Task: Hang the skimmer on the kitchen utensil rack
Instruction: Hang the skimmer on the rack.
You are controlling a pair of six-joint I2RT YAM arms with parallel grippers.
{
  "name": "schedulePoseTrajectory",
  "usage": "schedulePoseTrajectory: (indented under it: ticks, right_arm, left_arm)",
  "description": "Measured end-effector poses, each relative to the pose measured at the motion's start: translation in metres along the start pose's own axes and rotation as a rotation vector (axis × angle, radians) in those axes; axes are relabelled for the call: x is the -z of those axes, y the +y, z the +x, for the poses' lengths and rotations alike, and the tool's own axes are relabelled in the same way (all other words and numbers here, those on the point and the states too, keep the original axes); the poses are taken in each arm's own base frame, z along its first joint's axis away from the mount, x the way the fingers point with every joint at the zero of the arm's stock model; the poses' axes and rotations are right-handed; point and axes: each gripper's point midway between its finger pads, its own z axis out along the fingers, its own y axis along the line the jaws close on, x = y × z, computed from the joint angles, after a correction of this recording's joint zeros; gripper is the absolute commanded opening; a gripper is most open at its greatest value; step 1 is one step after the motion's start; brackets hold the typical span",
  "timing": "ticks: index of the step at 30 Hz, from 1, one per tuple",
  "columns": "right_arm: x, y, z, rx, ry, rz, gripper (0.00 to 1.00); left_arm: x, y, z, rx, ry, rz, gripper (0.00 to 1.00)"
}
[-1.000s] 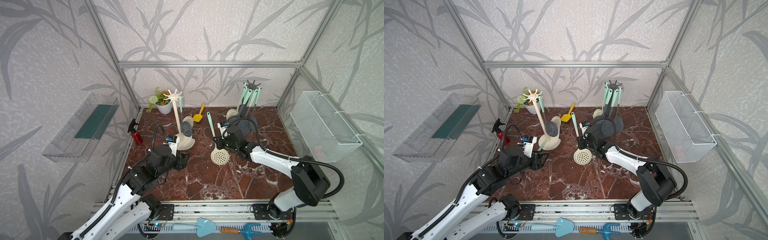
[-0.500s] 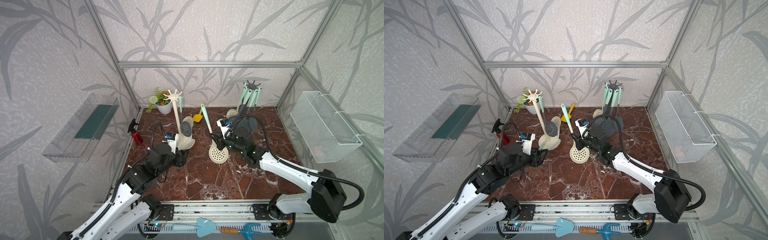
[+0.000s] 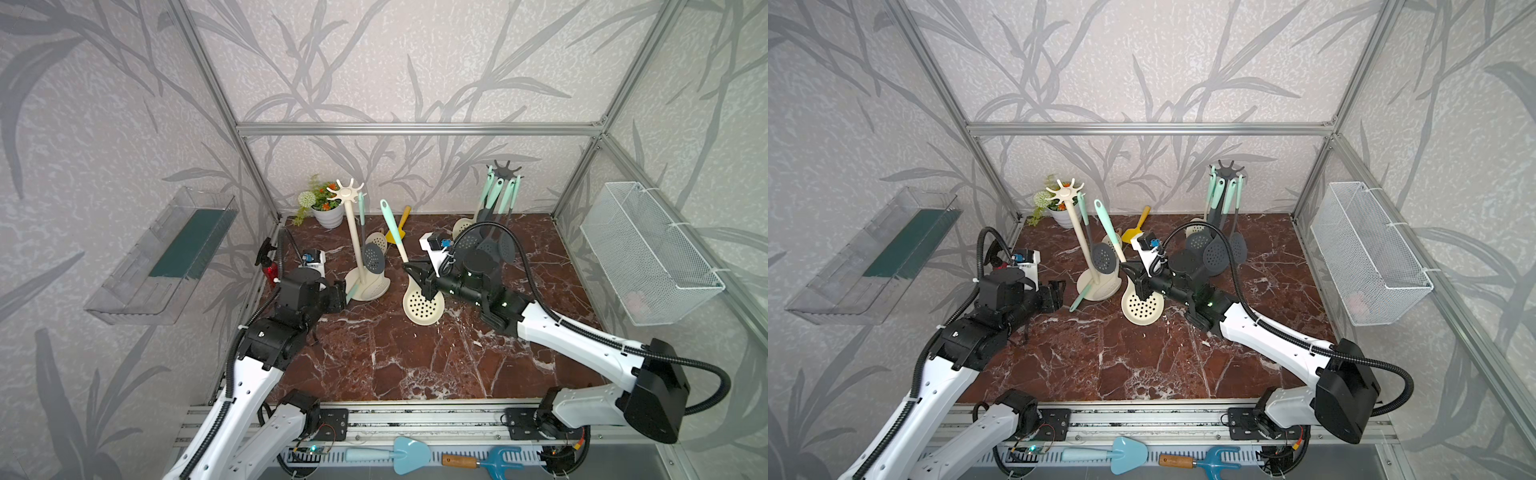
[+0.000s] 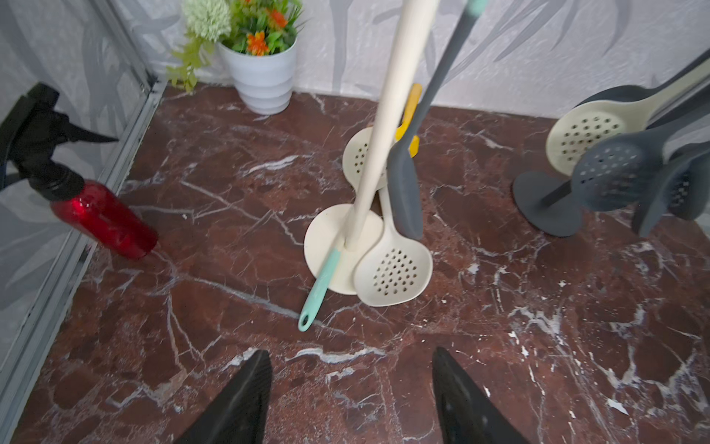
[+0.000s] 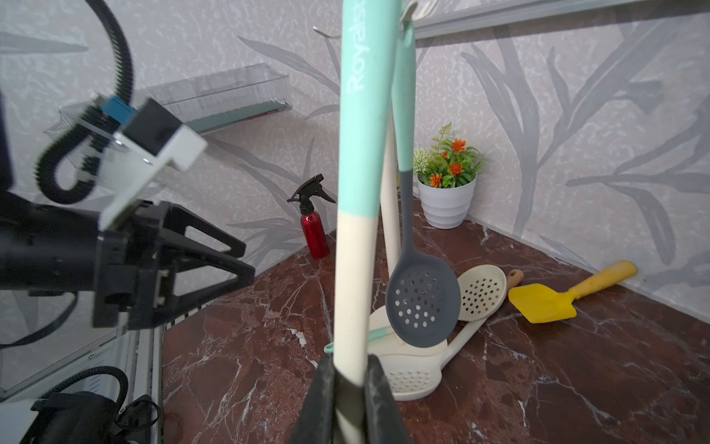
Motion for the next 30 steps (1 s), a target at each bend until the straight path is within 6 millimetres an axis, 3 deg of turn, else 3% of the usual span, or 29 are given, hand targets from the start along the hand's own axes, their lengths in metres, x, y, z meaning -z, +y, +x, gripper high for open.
schedulePoseTrajectory:
  ticks: [3, 8, 22, 30]
  right_arm:
    - [-0.005, 0.01, -0.007, 0.011, -0.011, -0.021, 0.0]
    - [-0.018, 0.019, -0.009, 0.025, -0.003, -0.034, 0.0]
    - [-0.044, 0.014, -0.004, 0.033, 0.061, 0.027, 0.0]
    - [-0.055, 0.008, 0.0, 0.036, 0.092, 0.056, 0.0]
  left_arm:
    - [-0.01, 0.014, 0.009, 0.03, 0.043, -0.044, 0.65]
    - [-0.01, 0.023, 0.009, 0.055, 0.042, -0.072, 0.65]
    - [-0.003, 0.023, 0.009, 0.076, 0.017, -0.061, 0.72]
    - [0.004, 0.011, 0.008, 0.079, -0.01, 0.021, 0.77]
